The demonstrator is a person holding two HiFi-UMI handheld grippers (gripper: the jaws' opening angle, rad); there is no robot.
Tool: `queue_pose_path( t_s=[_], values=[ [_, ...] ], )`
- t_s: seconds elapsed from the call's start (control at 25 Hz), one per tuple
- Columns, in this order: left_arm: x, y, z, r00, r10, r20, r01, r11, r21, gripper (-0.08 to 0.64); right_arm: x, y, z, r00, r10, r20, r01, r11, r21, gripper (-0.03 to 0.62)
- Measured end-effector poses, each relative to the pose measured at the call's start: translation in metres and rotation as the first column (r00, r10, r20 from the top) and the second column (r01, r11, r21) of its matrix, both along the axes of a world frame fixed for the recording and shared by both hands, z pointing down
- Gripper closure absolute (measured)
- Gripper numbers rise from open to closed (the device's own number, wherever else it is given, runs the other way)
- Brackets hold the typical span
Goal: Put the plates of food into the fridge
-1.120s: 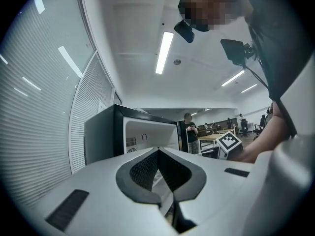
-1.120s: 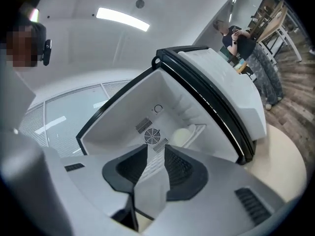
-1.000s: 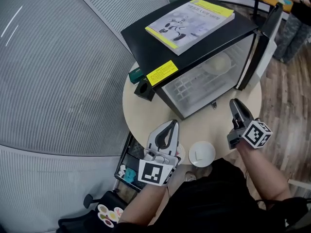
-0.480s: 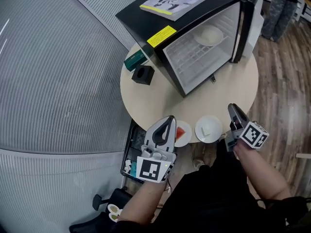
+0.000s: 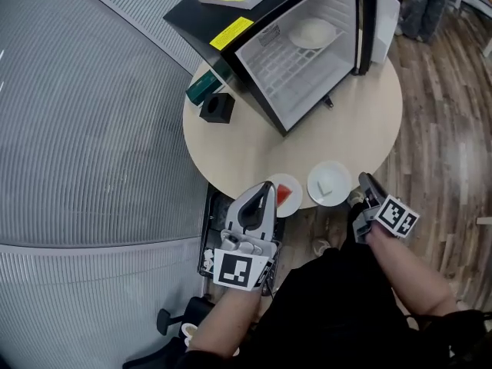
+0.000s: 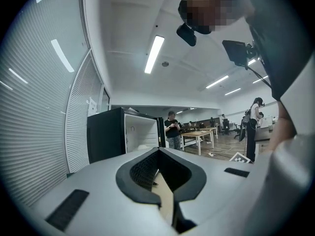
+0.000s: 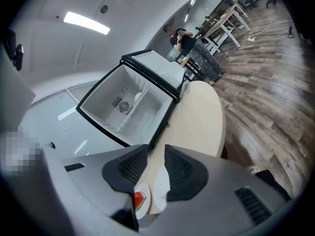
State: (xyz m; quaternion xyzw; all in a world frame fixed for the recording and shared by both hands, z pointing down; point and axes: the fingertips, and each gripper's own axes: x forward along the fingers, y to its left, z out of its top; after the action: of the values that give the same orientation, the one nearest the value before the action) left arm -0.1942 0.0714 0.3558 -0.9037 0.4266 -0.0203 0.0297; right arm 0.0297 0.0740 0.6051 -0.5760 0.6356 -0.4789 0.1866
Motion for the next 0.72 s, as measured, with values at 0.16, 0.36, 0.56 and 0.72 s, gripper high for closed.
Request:
queue_pose_path(
  t_s=[0.16,0.36,0.56,0.72],
  values=[
    [-0.001,0.006,0.011,1.000,0.008,0.029,-0.007,1.000,-0.018,0.558,-0.009,0.022,0.045,0.998,0.031,0.045,-0.026,0.994,-0.109,0.480],
    [-0.005,0.009,0.017,0.999,0.002,0.052,0.000,1.000,-0.026,0.558,-0.035,0.039,0.089,0.995,-0.016,0.103,0.038,0.975,-0.219,0.479],
    [-0.013,0.015,0.024,0.998,-0.008,0.066,0.010,0.999,-0.036,0.558,-0.059,0.043,0.117,0.989,-0.054,0.139,0.091,0.957,-0.274,0.465],
    [-0.027,0.019,0.031,0.996,-0.030,0.080,0.035,0.997,-0.066,0.558,-0.069,0.033,0.135,0.987,-0.034,0.159,0.081,0.950,-0.302,0.457]
  ],
)
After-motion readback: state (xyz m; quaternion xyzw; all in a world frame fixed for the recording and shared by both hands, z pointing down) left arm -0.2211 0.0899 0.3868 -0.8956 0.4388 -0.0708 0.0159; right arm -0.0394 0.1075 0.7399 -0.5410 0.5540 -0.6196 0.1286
